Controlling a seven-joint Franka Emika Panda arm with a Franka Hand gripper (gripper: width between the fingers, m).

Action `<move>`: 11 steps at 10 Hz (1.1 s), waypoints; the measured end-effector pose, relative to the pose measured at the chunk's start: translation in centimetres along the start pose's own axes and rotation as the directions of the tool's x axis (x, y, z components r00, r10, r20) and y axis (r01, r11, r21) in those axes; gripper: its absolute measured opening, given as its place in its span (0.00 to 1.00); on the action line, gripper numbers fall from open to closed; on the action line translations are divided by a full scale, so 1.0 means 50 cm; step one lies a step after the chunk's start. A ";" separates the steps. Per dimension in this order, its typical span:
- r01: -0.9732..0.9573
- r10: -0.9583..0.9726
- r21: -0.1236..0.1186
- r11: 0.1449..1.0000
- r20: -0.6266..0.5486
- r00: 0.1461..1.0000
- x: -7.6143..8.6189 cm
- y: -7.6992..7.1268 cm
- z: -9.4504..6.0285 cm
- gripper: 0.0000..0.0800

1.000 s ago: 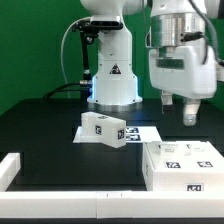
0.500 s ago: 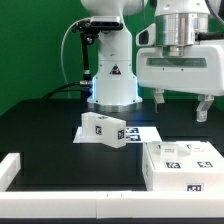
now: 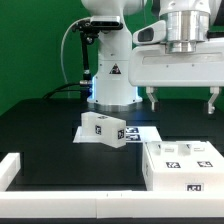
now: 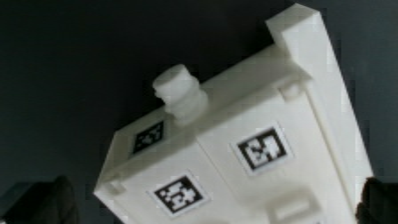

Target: Assemble cabinet

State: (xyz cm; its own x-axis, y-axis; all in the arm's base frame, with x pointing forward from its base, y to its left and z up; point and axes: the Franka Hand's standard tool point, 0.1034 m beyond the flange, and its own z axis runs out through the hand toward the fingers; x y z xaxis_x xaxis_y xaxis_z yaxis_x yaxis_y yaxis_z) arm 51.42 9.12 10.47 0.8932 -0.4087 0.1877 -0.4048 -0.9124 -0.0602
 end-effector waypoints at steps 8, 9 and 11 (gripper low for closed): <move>0.183 -0.184 -0.017 0.983 -0.060 0.981 -0.038 0.002 0.019 1.00; 0.194 -0.196 -0.032 0.981 -0.106 0.975 -0.029 0.022 0.033 1.00; 0.213 -0.220 -0.070 0.975 -0.127 0.967 -0.036 0.034 0.089 1.00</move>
Offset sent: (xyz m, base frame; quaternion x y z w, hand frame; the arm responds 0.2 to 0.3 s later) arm -0.0243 0.0120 -0.0200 -0.0287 0.0713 -0.1530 0.9852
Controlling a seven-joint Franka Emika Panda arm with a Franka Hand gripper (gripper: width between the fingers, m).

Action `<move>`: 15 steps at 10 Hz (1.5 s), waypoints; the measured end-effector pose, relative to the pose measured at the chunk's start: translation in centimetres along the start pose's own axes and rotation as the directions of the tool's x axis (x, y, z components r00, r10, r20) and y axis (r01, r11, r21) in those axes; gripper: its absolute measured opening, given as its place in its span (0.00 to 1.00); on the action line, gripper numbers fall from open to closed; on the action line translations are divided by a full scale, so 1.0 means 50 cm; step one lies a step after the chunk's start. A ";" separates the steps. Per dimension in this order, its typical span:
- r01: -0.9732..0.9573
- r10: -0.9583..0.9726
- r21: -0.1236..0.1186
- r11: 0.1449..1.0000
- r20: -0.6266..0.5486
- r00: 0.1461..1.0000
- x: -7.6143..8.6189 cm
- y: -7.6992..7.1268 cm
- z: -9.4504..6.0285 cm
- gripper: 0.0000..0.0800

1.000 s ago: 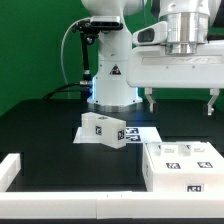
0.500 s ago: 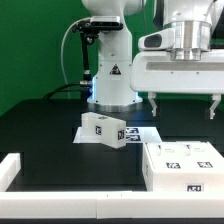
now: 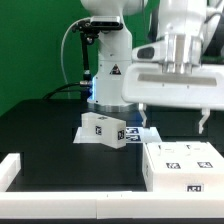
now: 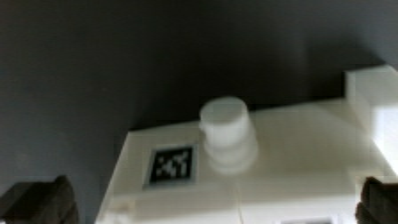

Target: Assemble cabinet

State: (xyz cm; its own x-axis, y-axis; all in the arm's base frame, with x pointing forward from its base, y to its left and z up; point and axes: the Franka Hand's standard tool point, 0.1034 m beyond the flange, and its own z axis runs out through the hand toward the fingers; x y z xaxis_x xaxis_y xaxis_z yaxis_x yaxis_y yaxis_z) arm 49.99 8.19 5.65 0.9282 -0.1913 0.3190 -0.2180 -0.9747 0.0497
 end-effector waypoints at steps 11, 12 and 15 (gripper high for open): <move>-0.027 0.030 0.073 0.997 -0.029 0.999 0.039 0.030 -0.006 1.00; 0.029 -0.027 0.075 0.997 -0.032 0.999 0.039 0.023 -0.007 1.00; 0.239 -0.235 0.089 0.967 -0.047 0.971 0.025 -0.030 -0.016 1.00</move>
Offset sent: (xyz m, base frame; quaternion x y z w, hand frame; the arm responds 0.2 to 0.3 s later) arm 0.0000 0.0000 0.0000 0.0000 0.0000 0.0000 1.0000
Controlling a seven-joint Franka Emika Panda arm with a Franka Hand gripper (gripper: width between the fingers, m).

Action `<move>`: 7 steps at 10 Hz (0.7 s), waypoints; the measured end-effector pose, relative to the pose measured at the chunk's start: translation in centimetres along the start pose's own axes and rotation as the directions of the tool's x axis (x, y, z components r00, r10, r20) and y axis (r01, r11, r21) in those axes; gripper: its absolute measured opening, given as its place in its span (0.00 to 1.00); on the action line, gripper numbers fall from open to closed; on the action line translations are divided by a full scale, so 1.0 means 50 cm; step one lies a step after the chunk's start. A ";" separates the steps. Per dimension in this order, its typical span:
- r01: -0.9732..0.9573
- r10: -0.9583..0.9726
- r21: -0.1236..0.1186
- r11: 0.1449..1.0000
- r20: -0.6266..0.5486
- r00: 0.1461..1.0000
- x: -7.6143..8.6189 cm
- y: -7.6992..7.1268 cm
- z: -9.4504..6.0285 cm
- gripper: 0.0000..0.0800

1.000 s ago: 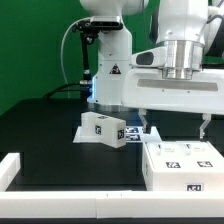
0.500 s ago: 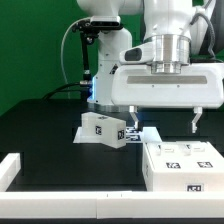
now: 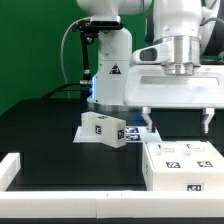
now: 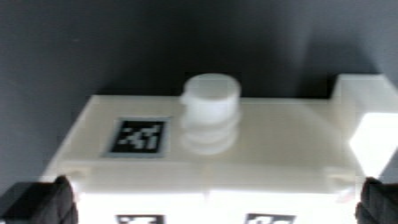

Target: Assemble cabinet

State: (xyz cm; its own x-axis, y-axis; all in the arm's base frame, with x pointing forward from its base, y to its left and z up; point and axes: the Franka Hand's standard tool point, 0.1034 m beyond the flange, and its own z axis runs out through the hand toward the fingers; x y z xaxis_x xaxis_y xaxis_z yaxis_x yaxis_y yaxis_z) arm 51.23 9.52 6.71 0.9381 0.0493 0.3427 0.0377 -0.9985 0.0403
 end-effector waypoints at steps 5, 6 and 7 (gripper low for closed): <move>-0.001 0.001 -0.013 1.000 0.019 1.000 -0.013 0.027 0.018 1.00; -0.006 0.006 -0.020 1.000 0.021 1.000 -0.022 0.035 0.032 1.00; -0.005 0.005 -0.026 1.000 0.016 1.000 -0.033 0.037 0.048 1.00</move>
Offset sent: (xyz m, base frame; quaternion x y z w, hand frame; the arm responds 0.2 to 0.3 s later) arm 0.0000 0.0000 0.0000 0.0000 0.0000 0.0000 1.0000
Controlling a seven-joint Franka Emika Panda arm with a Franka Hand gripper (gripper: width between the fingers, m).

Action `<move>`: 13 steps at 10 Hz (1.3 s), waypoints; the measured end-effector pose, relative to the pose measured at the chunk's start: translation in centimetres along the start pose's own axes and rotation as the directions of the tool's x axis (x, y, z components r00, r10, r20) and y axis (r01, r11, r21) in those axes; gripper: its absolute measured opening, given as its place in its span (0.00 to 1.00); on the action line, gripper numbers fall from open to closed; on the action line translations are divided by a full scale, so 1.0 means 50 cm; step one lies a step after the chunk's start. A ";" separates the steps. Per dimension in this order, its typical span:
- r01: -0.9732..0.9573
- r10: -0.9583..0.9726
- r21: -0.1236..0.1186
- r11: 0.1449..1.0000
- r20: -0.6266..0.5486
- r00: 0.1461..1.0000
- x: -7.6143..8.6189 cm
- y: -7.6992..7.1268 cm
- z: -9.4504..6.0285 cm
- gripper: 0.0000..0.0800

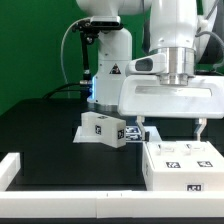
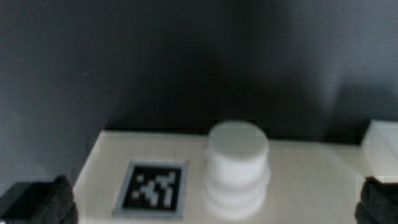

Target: Assemble cabinet

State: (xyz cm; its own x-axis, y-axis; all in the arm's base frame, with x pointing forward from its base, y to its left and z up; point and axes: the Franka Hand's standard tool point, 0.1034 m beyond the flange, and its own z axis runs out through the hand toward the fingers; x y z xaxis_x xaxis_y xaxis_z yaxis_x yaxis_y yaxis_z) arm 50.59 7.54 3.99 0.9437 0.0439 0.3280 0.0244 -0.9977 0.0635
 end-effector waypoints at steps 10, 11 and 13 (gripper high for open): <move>-0.035 0.036 -0.017 0.999 0.042 0.998 -0.006 -0.022 0.060 0.81; -0.035 0.036 -0.017 0.999 0.042 0.998 -0.006 -0.022 0.060 0.81; -0.035 0.036 -0.017 0.999 0.042 0.998 -0.006 -0.022 0.061 0.39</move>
Offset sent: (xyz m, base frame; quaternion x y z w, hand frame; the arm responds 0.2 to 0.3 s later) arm 0.0216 0.0194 -0.0185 -0.0036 0.0079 0.0297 0.9995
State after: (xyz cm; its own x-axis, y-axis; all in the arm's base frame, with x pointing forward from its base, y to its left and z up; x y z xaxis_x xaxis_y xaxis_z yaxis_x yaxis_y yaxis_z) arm 51.26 8.47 0.95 0.9569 0.0056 0.2903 -0.0147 -0.9976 0.0679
